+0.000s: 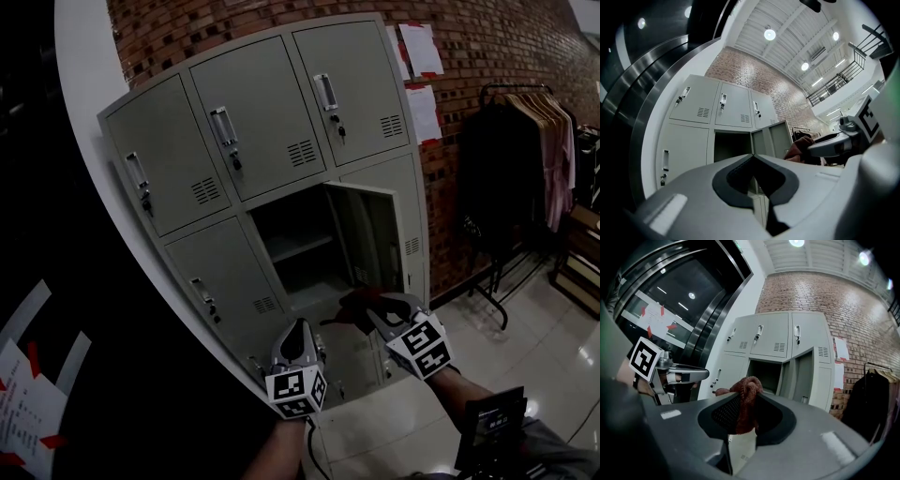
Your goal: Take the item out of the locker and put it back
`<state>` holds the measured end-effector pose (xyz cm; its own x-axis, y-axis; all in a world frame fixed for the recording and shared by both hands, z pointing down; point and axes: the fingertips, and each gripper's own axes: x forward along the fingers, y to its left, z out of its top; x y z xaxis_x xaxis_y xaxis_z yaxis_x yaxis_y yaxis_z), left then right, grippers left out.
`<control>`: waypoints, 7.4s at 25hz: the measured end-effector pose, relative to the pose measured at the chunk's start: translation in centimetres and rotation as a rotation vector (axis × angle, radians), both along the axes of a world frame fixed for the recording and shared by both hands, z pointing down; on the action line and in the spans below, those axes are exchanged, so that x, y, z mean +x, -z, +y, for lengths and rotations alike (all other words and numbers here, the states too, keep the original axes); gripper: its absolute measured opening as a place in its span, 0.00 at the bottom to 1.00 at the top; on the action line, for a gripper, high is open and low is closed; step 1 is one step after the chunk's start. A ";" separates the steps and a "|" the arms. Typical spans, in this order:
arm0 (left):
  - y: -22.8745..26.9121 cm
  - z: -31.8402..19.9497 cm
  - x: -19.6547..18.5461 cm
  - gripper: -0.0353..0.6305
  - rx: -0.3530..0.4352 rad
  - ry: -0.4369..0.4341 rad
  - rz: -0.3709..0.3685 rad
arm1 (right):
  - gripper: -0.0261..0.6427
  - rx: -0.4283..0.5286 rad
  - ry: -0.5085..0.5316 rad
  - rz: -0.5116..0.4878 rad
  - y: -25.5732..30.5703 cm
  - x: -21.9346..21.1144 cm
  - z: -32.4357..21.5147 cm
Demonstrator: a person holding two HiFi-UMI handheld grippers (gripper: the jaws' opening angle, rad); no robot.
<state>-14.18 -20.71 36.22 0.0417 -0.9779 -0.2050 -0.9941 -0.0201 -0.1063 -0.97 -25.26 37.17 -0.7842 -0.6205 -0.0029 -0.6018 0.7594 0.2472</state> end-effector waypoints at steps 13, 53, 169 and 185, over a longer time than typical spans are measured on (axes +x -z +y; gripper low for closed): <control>-0.1 -0.5 -0.7 0.05 0.005 0.001 0.011 | 0.18 0.005 -0.002 0.000 0.3 -0.7 -0.6; 0.0 -14.5 -10.7 0.05 0.012 0.043 -0.020 | 0.18 0.030 0.031 -0.037 1.1 -11.7 -16.2; -0.4 -16.2 -5.1 0.05 0.017 -0.088 0.068 | 0.03 -0.056 0.087 -0.126 -0.6 -9.5 -16.2; -2.3 -7.1 2.7 0.05 -0.053 0.032 -0.018 | 0.03 -0.150 0.232 -0.164 -2.8 -2.0 -6.3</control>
<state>-11.47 -27.85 38.50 0.0135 -0.9882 -0.1523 -0.9922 0.0056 -0.1243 -3.02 -31.60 39.99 -0.9016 -0.4280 -0.0629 -0.4306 0.9018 0.0357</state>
